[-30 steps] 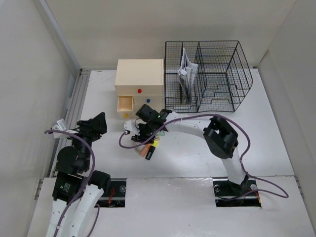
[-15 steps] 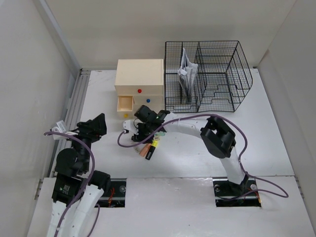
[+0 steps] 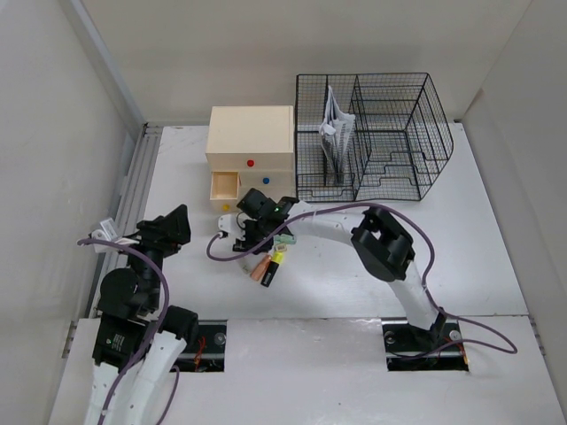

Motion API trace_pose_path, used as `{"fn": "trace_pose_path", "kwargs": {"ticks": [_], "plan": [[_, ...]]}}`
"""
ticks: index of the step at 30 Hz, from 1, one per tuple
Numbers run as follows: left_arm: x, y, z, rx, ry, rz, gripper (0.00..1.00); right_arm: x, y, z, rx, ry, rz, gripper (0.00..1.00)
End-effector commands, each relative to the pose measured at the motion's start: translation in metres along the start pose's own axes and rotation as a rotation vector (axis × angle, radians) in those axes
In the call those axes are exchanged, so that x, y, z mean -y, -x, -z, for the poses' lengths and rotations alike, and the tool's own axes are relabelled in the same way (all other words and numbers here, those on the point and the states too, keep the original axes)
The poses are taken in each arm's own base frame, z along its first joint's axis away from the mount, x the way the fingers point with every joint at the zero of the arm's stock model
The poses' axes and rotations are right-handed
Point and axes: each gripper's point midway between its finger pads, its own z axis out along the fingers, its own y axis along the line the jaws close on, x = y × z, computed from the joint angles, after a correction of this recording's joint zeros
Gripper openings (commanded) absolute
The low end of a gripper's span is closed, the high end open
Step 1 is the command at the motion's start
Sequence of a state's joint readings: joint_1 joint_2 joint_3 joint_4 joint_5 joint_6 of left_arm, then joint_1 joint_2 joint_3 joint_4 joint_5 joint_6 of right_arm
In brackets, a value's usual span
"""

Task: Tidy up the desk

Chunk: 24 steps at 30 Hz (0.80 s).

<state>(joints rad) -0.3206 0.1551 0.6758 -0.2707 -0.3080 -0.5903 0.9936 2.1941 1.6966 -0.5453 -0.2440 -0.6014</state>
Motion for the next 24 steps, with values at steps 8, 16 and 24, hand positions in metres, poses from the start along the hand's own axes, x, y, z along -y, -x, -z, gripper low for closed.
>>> {"fn": "trace_pose_path", "kwargs": {"ticks": [8, 16, 24], "plan": [[0.003, 0.007, 0.002, 0.032, -0.018, -0.004, 0.76, -0.023, 0.054, 0.065, 0.136, 0.121, 0.135, 0.0], [0.003, 0.003, -0.001, 0.019, -0.02, 0.002, 0.77, 0.01, 0.136, 0.147, 0.334, -0.046, 0.219, 0.0], [0.003, 0.003, -0.001, 0.019, -0.02, 0.002, 0.77, 0.059, 0.177, 0.17, 0.439, -0.285, 0.157, 0.0]]}}
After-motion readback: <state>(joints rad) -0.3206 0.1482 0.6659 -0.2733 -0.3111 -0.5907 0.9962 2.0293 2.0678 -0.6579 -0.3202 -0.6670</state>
